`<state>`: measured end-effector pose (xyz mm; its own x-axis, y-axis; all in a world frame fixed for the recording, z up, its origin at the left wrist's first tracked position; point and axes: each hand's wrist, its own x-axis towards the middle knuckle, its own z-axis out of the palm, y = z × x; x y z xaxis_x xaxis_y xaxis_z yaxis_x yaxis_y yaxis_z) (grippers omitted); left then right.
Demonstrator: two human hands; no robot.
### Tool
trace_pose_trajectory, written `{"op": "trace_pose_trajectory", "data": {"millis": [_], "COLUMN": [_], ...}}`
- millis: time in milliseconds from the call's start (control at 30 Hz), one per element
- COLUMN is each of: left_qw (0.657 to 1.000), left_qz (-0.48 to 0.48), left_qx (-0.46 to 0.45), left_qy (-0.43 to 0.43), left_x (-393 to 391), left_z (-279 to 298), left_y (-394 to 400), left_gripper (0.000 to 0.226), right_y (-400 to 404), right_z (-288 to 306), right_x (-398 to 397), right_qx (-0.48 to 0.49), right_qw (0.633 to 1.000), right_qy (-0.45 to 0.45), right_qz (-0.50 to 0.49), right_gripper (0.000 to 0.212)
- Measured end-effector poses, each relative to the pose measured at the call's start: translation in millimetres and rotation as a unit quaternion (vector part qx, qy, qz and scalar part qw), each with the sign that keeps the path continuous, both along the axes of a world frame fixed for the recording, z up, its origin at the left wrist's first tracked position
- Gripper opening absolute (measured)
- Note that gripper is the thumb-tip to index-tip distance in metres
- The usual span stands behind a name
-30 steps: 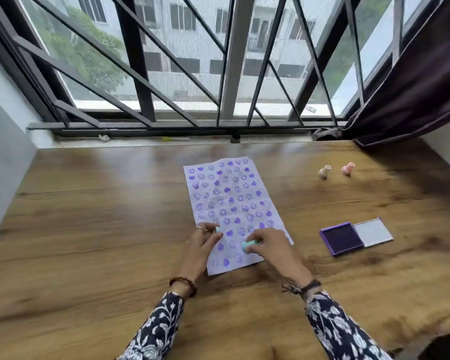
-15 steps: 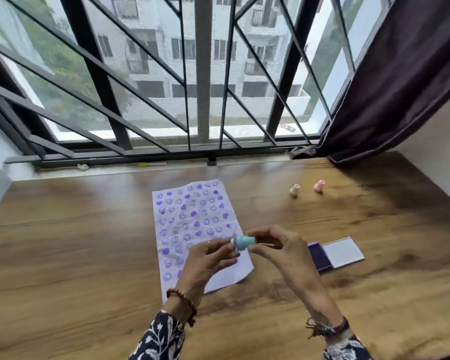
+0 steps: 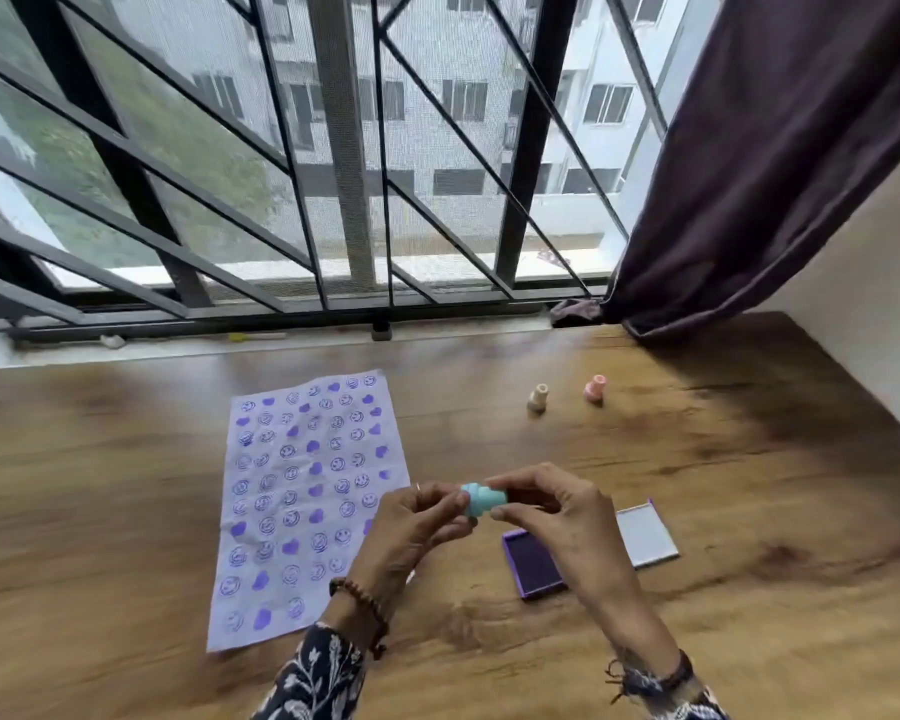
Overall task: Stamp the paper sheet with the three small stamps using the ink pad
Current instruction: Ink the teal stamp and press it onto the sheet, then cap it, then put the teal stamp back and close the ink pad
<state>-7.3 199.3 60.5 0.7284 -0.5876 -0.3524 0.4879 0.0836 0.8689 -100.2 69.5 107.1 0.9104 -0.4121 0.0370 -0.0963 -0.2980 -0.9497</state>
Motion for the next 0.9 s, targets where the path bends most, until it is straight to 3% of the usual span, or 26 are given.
{"op": "trace_pose_trajectory", "data": {"millis": [167,300,467,567,667,767,900], "left_qw": [0.998,0.991,0.989,0.977,0.944,0.874,0.804], "left_qz": [-0.039,-0.062,-0.037,-0.048,-0.030,-0.019,-0.010], "left_qx": [0.012,0.051,0.060,0.105,0.182,0.308,0.402], "left_qy": [-0.043,-0.111,-0.132,-0.179,-0.273,-0.375,-0.438], "left_x": [11.2,24.1,43.2,60.1,83.3,107.7,125.8], "left_z": [-2.1,-6.0,-22.3,-31.7,-41.5,-51.5,-66.8], "left_y": [-19.6,-41.9,-65.7,-76.4,-83.3,-89.3,-96.0], "left_gripper": [0.025,0.026,0.026,0.029,0.026,0.023,0.025], "right_y": [-34.4,-55.8,-72.1,-78.9,-82.3,-85.4,-87.6], "right_z": [-6.5,-19.1,-48.1,-65.1,-75.9,-85.4,-97.0], "right_x": [11.4,23.8,45.7,70.2,102.1,130.9,154.5], "right_qx": [0.085,0.094,0.246,0.221,0.145,0.055,-0.034], "right_qw": [0.996,0.994,0.967,0.971,0.985,0.995,0.995], "right_qy": [0.038,0.049,0.038,0.064,0.076,0.075,0.085], "right_qz": [0.005,-0.002,-0.046,-0.058,-0.057,-0.044,-0.033], "right_gripper": [0.022,0.026,0.031,0.025,0.020,0.018,0.018]}}
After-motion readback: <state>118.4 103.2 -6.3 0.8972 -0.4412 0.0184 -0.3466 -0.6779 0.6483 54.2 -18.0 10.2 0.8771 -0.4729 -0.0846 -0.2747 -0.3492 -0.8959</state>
